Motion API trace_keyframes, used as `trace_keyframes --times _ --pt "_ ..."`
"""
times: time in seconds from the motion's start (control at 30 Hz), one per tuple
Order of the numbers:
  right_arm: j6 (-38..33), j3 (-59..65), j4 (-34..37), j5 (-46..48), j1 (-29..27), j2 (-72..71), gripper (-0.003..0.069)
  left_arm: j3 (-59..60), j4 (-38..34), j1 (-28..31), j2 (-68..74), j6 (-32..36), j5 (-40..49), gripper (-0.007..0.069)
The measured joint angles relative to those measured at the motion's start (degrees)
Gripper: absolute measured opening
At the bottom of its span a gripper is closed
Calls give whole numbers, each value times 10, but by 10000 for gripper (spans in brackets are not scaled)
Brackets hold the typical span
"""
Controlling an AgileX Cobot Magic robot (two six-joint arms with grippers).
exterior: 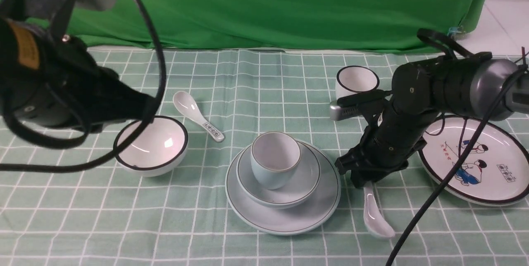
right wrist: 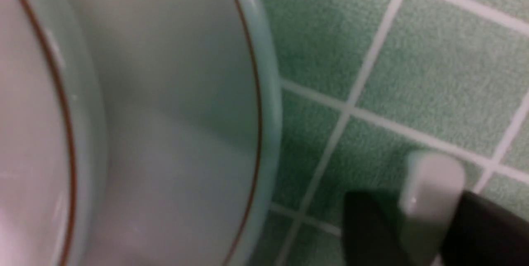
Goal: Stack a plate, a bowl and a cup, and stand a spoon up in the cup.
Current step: Use the right arm to grab a blue soup spoon, then use the right arm to put the blue soup spoon into the blue teacup in the middle
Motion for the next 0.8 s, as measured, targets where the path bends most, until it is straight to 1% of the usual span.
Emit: trace_keyframes --times 0.03,0.1,0.17,0.27,0.37,0.47,0.5,0.53,0.57,0.6,0.63,0.67,0.7,0.8 --pt "-5 0 1 0 1 -2 163 1 1 0 -1 -2 0 9" --pt "-9 1 3 1 3 -20 173 2 1 0 -2 -4 0 9" --pt "-10 5 6 -9 4 -71 174 2 1 0 -2 -7 -1 9" --pt "-10 19 14 -82 12 -137 174 2 1 0 -2 -7 -1 9" --pt "-6 56 17 -216 39 -200 174 2 1 0 -2 -9 -1 9" --pt "17 115 19 -395 78 -241 174 2 2 0 -2 -9 -1 9" --pt "21 124 19 -423 85 -244 174 2 3 0 -2 -9 -1 9" --pt "32 168 19 -543 111 -246 174 2 3 0 -2 -9 -1 9" --pt "35 195 19 -607 126 -240 174 2 5 0 -2 -9 -1 9" --pt "35 199 19 -631 129 -237 174 2 5 0 -2 -9 -1 9" --pt "36 217 19 -690 140 -227 174 2 7 0 -2 -9 -1 9" --pt "36 229 19 -721 148 -219 174 2 9 0 -2 -9 -1 9" --pt "36 242 19 -791 162 -194 174 2 12 0 -2 -9 -1 9" --pt "37 245 19 -829 173 -167 174 2 16 0 -2 -9 -1 9"
